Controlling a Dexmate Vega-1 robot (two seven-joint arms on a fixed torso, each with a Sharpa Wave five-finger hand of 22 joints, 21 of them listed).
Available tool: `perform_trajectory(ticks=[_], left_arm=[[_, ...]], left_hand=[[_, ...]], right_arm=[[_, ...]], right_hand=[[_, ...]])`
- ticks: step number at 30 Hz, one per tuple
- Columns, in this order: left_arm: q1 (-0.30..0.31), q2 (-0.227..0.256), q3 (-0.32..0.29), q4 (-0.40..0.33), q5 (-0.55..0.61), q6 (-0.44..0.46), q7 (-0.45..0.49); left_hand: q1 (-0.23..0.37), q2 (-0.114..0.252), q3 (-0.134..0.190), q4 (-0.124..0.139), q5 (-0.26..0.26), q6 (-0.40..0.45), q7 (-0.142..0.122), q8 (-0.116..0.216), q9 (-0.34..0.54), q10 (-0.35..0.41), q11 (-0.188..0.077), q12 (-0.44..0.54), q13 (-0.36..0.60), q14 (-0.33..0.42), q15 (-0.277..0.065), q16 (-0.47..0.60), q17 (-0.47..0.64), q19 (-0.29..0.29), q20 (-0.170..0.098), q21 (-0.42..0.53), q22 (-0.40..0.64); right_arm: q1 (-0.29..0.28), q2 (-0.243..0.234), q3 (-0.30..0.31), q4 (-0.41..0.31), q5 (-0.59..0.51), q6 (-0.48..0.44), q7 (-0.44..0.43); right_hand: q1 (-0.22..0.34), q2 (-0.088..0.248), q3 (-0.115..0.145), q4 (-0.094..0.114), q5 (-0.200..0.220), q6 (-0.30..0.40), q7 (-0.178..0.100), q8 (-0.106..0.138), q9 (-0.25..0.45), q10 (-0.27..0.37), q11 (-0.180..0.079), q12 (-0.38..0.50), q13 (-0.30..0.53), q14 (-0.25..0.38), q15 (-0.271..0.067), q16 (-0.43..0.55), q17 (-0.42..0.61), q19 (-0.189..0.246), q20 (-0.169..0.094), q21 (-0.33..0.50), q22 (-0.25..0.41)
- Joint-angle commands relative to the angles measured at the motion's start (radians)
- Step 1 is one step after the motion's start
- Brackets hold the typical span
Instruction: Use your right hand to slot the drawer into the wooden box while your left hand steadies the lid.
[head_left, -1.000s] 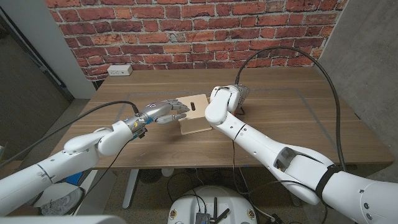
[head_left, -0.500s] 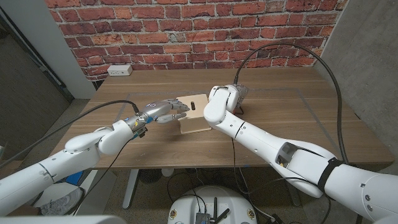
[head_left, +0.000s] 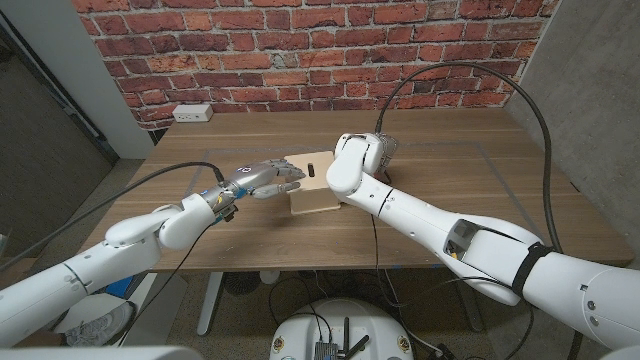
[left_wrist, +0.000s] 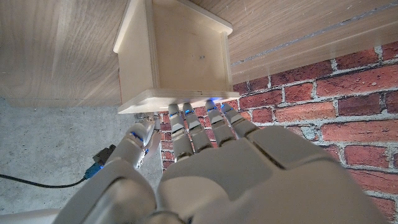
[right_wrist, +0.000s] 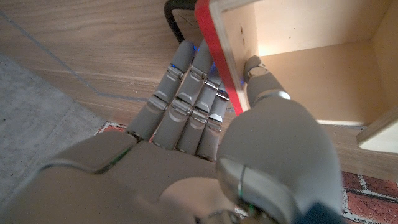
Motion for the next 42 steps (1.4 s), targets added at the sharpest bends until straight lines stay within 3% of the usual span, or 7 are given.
perform_trajectory(ticks=[1,21,42], left_arm=[[0.009,-0.004,0.001,-0.01,-0.004,0.015,-0.001],[-0.004,-0.017,0.013,-0.004,0.001,0.019,0.0],[0.0,-0.018,0.018,-0.004,0.005,0.02,0.012]], left_hand=[[0.011,0.025,0.007,-0.003,0.005,0.013,0.002,0.009,0.003,0.01,0.0,-0.002,0.003,0.008,-0.171,0.0,0.004,0.012,-0.161,-0.002,0.003],[0.013,0.027,0.013,-0.009,0.005,0.012,0.003,0.008,0.003,0.012,0.001,-0.002,0.003,0.011,-0.17,-0.001,0.004,0.013,-0.161,-0.003,0.003],[0.014,0.031,0.019,-0.014,0.005,0.011,0.005,0.007,0.003,0.011,0.003,-0.004,0.004,0.01,-0.168,-0.002,0.004,0.014,-0.16,-0.003,0.003]], right_arm=[[0.033,-0.007,-0.005,0.03,-0.025,-0.007,0.054],[0.032,0.003,-0.004,0.019,-0.043,-0.007,0.098],[0.04,-0.027,-0.04,-0.048,0.06,-0.007,0.03]], right_hand=[[0.062,0.071,0.023,0.014,0.003,0.071,-0.016,0.005,0.017,0.075,-0.064,-0.005,0.005,0.012,-0.013,0.005,0.002,-0.002,-0.105,0.009,0.002],[0.063,0.073,0.024,0.014,0.003,0.07,-0.013,0.001,0.018,0.077,-0.057,-0.011,0.01,0.018,-0.012,0.002,0.006,-0.001,-0.103,0.023,0.001],[0.061,0.074,0.024,0.015,0.004,0.072,-0.013,-0.004,0.019,0.081,-0.06,-0.019,0.015,0.02,-0.012,-0.003,0.011,-0.006,-0.103,0.038,0.0]])
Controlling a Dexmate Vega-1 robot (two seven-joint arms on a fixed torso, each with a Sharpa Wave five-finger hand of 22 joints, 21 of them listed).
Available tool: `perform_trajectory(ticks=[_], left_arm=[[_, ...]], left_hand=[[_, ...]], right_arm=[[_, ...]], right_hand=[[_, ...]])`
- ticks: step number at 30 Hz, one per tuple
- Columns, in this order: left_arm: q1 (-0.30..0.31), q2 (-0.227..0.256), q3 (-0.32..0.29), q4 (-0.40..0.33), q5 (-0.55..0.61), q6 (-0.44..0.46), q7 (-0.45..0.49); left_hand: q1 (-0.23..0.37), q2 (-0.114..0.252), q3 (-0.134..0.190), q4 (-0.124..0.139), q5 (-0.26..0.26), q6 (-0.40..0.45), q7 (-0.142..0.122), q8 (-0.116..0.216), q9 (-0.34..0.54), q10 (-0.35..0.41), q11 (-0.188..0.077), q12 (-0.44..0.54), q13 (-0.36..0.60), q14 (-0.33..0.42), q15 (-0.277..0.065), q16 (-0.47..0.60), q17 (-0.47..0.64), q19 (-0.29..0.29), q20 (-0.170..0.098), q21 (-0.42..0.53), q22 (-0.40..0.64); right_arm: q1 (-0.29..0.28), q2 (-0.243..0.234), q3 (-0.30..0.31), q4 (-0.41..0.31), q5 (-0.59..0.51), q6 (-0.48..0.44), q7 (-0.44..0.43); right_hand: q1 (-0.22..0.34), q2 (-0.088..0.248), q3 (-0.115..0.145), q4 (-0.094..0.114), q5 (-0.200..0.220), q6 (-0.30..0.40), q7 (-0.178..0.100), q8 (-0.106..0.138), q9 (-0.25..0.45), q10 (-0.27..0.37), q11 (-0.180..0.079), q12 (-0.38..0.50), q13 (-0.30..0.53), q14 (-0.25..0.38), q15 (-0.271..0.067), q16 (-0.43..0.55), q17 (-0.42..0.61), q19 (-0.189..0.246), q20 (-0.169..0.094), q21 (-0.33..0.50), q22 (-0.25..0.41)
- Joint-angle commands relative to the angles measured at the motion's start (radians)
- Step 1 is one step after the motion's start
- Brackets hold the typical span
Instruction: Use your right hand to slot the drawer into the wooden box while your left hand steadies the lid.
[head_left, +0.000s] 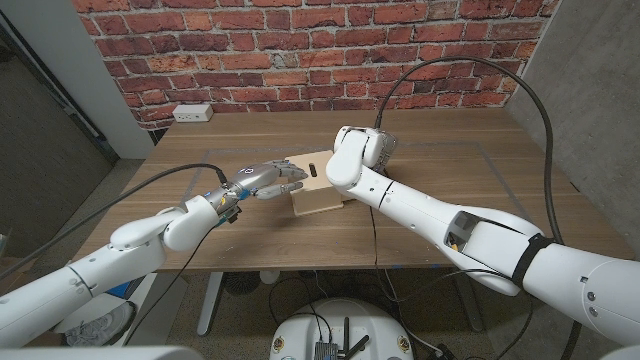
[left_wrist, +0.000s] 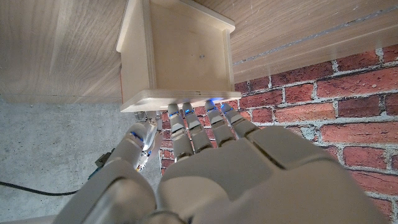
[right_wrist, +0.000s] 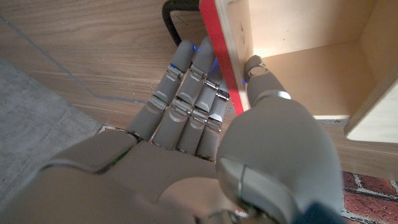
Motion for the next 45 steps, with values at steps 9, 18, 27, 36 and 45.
perform_trajectory(ticks=[9,18,27,36,45], left_arm=[[-0.002,-0.005,0.006,0.005,0.006,-0.004,0.014],[-0.001,-0.008,0.007,0.005,0.009,0.002,0.018],[0.003,-0.009,0.008,0.002,0.009,0.008,0.022],[0.005,-0.013,0.009,-0.004,0.01,0.022,0.02],[0.0,-0.016,0.014,-0.004,0.011,0.021,0.02]], left_hand=[[0.014,0.032,0.009,-0.004,0.006,0.003,0.002,0.005,0.002,0.007,0.0,-0.003,0.001,0.009,-0.167,-0.002,0.004,0.009,-0.155,-0.003,0.003],[0.014,0.035,0.013,-0.006,0.006,0.002,0.002,0.005,0.002,0.008,0.002,-0.003,0.001,0.009,-0.163,-0.002,0.004,0.01,-0.155,-0.003,0.003],[0.014,0.036,0.015,-0.008,0.005,0.002,0.004,0.005,0.002,0.008,0.001,-0.003,0.001,0.01,-0.161,-0.001,0.004,0.01,-0.155,-0.003,0.003],[0.013,0.037,0.017,-0.01,0.005,0.002,0.006,0.005,0.002,0.007,0.001,-0.003,0.001,0.009,-0.16,-0.002,0.004,0.01,-0.155,-0.003,0.003],[0.013,0.038,0.02,-0.011,0.005,0.002,0.007,0.005,0.002,0.007,0.001,-0.003,0.001,0.011,-0.16,-0.001,0.004,0.011,-0.155,-0.003,0.003]], right_arm=[[-0.006,-0.024,-0.012,-0.066,0.054,0.0,-0.033],[-0.002,-0.029,-0.02,-0.08,0.056,0.0,-0.011],[0.0,-0.034,-0.031,-0.093,0.06,0.0,-0.006],[0.002,-0.047,-0.034,-0.118,0.046,0.0,0.017],[0.009,-0.055,-0.036,-0.131,0.031,0.0,0.055]], right_hand=[[0.056,0.067,0.02,0.019,0.004,0.065,-0.011,0.001,0.019,0.065,-0.059,-0.011,0.002,-0.002,-0.01,-0.009,0.005,-0.011,-0.101,0.014,-0.001],[0.046,0.058,0.015,0.02,0.004,0.048,-0.002,-0.009,0.019,0.047,-0.052,-0.022,0.004,-0.014,-0.007,-0.016,0.006,-0.019,-0.093,0.019,-0.003],[0.045,0.058,0.015,0.02,0.005,0.041,-0.001,-0.014,0.02,0.046,-0.049,-0.025,0.005,-0.016,-0.008,-0.019,0.006,-0.023,-0.091,0.022,-0.003],[0.036,0.054,0.011,0.023,0.005,0.032,0.005,-0.021,0.021,0.031,-0.043,-0.035,0.006,-0.023,-0.006,-0.022,0.008,-0.029,-0.087,0.025,-0.004],[0.007,0.047,0.0,0.032,0.004,-0.009,0.022,-0.044,0.022,-0.008,-0.025,-0.057,0.002,-0.062,0.002,-0.044,0.002,-0.054,-0.068,0.025,-0.007]])
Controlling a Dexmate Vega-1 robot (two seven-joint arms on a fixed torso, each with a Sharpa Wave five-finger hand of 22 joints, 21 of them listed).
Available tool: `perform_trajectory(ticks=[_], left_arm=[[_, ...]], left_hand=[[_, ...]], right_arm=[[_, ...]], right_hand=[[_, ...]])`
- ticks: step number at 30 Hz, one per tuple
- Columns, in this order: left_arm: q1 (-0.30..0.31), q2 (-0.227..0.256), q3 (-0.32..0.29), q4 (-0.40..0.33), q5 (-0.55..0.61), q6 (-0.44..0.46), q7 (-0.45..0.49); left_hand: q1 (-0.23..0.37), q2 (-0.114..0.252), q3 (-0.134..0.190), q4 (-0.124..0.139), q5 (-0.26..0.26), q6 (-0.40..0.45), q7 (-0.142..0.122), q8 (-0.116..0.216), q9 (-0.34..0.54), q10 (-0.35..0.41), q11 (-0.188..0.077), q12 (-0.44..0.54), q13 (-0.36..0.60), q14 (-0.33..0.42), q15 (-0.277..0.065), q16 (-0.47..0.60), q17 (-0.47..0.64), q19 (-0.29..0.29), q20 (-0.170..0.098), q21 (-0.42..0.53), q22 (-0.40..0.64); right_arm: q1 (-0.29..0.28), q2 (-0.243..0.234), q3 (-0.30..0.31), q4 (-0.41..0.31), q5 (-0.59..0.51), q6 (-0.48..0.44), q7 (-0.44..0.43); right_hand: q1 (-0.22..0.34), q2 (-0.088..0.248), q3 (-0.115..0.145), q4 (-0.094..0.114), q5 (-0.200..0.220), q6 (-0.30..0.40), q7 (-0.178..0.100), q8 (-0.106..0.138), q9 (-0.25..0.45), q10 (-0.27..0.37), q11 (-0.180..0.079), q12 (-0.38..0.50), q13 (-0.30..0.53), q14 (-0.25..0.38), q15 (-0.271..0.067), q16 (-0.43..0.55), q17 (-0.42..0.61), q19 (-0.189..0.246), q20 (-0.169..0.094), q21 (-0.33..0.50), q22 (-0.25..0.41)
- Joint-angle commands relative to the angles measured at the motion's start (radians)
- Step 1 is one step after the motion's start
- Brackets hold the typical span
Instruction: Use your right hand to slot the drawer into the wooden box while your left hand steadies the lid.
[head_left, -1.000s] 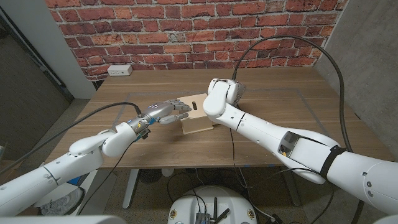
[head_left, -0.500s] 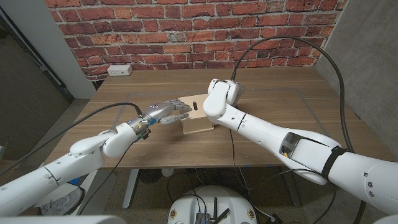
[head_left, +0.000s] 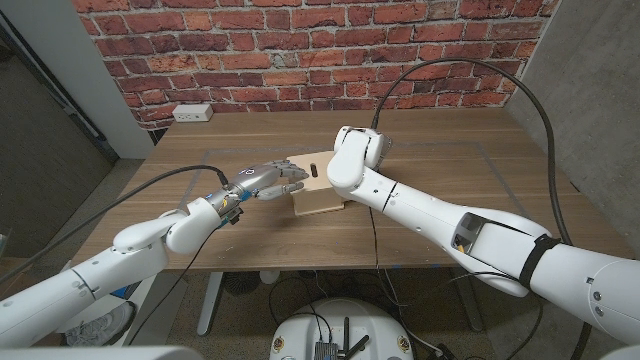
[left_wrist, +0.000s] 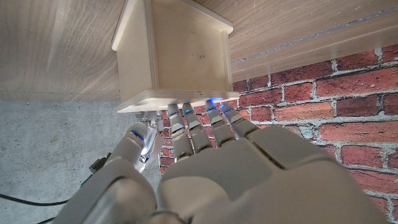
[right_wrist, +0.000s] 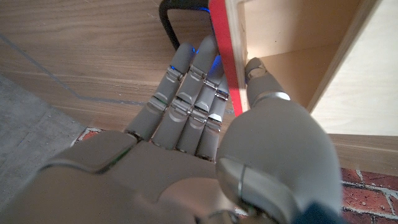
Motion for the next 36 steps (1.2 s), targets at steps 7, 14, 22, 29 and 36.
perform_trajectory(ticks=[7,14,22,29,36], left_arm=[[-0.005,-0.009,0.007,-0.005,0.001,0.014,-0.003],[-0.013,-0.009,0.012,0.0,0.0,0.004,-0.007],[-0.013,-0.014,0.013,0.0,-0.003,0.013,-0.006],[-0.016,-0.016,0.016,0.002,-0.001,0.011,-0.004],[-0.015,-0.017,0.017,-0.002,-0.001,0.019,-0.006]], left_hand=[[0.003,0.035,0.012,-0.002,0.005,0.005,0.008,0.005,0.001,0.009,0.006,-0.002,0.001,0.011,-0.159,-0.001,0.003,0.01,-0.156,-0.003,0.003],[0.003,0.036,0.014,-0.003,0.005,0.005,0.008,0.005,0.001,0.01,0.005,-0.001,0.001,0.011,-0.159,-0.001,0.003,0.012,-0.156,-0.003,0.003],[0.002,0.037,0.015,-0.003,0.005,0.006,0.008,0.005,0.002,0.011,0.004,-0.001,0.001,0.014,-0.159,-0.001,0.004,0.014,-0.157,-0.002,0.003],[0.002,0.037,0.017,-0.004,0.005,0.005,0.008,0.005,0.002,0.013,0.004,-0.001,0.002,0.015,-0.158,-0.001,0.004,0.018,-0.157,-0.001,0.003],[0.002,0.038,0.018,-0.004,0.005,0.006,0.008,0.005,0.002,0.014,0.002,-0.001,0.002,0.016,-0.159,-0.001,0.003,0.018,-0.157,-0.001,0.003]], right_arm=[[0.023,-0.016,-0.009,-0.026,-0.004,0.002,0.072],[0.027,-0.019,-0.005,-0.034,0.023,0.002,0.076],[0.036,-0.029,-0.005,-0.047,0.035,0.002,0.111],[0.04,-0.037,-0.006,-0.06,0.039,0.002,0.119],[0.047,-0.043,-0.001,-0.063,0.033,0.002,0.151]], right_hand=[[-0.014,0.029,-0.009,0.026,-0.001,-0.056,0.039,-0.041,0.023,-0.047,0.018,-0.035,-0.017,-0.081,-0.008,-0.033,-0.023,-0.033,-0.049,0.002,-0.003],[-0.035,0.024,-0.027,0.029,-0.006,-0.089,0.057,-0.064,0.022,-0.074,0.035,-0.042,-0.023,-0.103,-0.003,-0.04,-0.029,-0.043,-0.038,0.001,-0.005],[-0.06,0.021,-0.054,0.032,-0.014,-0.132,0.082,-0.1,0.021,-0.12,0.061,-0.05,-0.034,-0.154,0.013,-0.048,-0.029,-0.059,-0.017,-0.001,-0.007],[-0.072,0.024,-0.068,0.033,-0.018,-0.162,0.092,-0.123,0.02,-0.15,0.077,-0.053,-0.041,-0.18,0.022,-0.047,-0.023,-0.072,-0.004,-0.005,-0.008],[-0.082,0.021,-0.085,0.03,-0.022,-0.198,0.106,-0.151,0.019,-0.189,0.098,-0.056,-0.05,-0.214,0.038,-0.049,-0.019,-0.083,0.018,-0.009,-0.009]])
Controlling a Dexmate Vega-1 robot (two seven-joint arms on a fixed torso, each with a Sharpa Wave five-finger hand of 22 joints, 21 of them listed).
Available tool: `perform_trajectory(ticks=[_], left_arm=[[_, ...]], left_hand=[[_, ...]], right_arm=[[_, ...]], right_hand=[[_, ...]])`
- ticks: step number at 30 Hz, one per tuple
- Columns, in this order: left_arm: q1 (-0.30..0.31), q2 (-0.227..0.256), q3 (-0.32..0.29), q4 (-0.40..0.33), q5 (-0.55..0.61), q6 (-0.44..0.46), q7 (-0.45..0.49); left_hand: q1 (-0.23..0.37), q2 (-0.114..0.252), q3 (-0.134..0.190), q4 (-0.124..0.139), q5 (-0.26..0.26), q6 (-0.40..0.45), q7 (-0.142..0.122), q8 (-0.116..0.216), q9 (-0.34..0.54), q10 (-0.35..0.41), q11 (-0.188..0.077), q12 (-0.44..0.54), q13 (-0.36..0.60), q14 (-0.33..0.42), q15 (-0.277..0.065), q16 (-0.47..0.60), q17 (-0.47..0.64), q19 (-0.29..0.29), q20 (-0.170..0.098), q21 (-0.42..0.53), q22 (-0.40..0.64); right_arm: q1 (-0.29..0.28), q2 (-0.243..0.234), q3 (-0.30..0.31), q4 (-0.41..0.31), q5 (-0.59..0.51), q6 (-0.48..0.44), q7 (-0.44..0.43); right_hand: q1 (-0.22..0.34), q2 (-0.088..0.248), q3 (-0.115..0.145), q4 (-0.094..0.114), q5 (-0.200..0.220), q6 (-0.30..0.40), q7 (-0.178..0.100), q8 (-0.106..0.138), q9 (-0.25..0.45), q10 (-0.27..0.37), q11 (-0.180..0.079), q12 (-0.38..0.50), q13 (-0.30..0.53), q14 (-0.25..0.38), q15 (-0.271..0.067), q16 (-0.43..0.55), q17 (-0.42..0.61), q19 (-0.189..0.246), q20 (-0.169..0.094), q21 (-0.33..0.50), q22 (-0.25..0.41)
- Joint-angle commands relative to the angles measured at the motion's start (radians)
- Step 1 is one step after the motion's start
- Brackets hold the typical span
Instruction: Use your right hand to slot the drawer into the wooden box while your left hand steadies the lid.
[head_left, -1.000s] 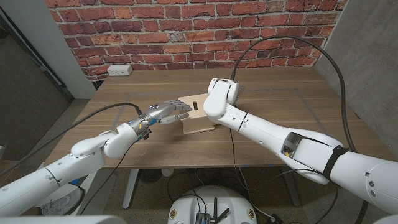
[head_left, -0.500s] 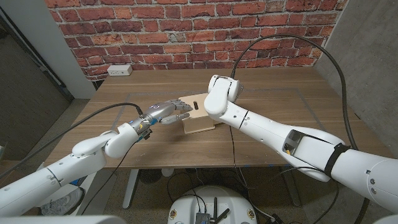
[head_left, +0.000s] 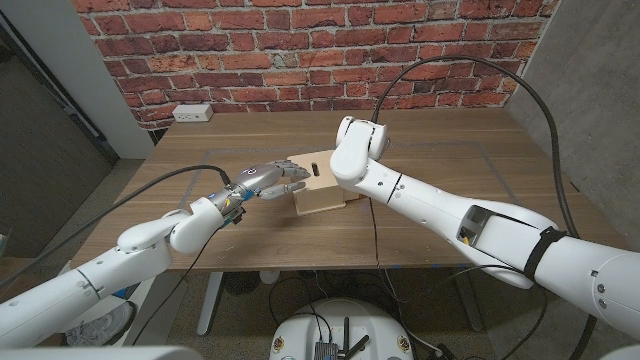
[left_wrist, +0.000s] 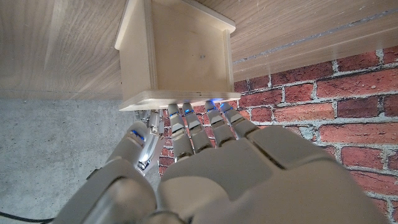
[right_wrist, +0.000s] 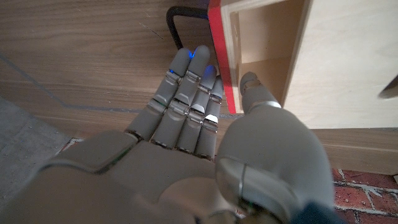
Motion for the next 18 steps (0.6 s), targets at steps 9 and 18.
perform_trajectory(ticks=[9,18], left_arm=[[-0.006,-0.005,0.006,-0.002,0.001,0.009,-0.004],[-0.008,-0.005,0.008,-0.003,0.0,0.01,-0.006]], left_hand=[[0.001,0.038,0.008,-0.002,0.005,0.006,0.005,0.005,0.002,0.012,0.002,-0.001,0.003,0.009,-0.158,-0.001,0.004,0.01,-0.157,-0.001,0.003],[0.001,0.038,0.01,-0.003,0.005,0.006,0.005,0.005,0.003,0.008,0.003,-0.003,0.003,0.01,-0.159,-0.001,0.004,0.012,-0.158,-0.001,0.003]], right_arm=[[-0.004,-0.01,0.036,-0.028,-0.048,-0.001,0.08],[-0.012,-0.03,0.071,-0.082,-0.054,-0.001,0.114]], right_hand=[[-0.028,-0.007,-0.029,-0.003,-0.008,-0.06,0.019,-0.05,0.001,-0.094,0.044,-0.008,-0.017,-0.098,0.048,-0.023,0.0,-0.04,0.028,-0.016,0.001],[-0.038,-0.004,-0.039,-0.001,-0.012,-0.089,0.024,-0.073,-0.001,-0.148,0.066,-0.01,-0.029,-0.142,0.08,-0.035,-0.002,-0.064,0.045,-0.028,0.0]])
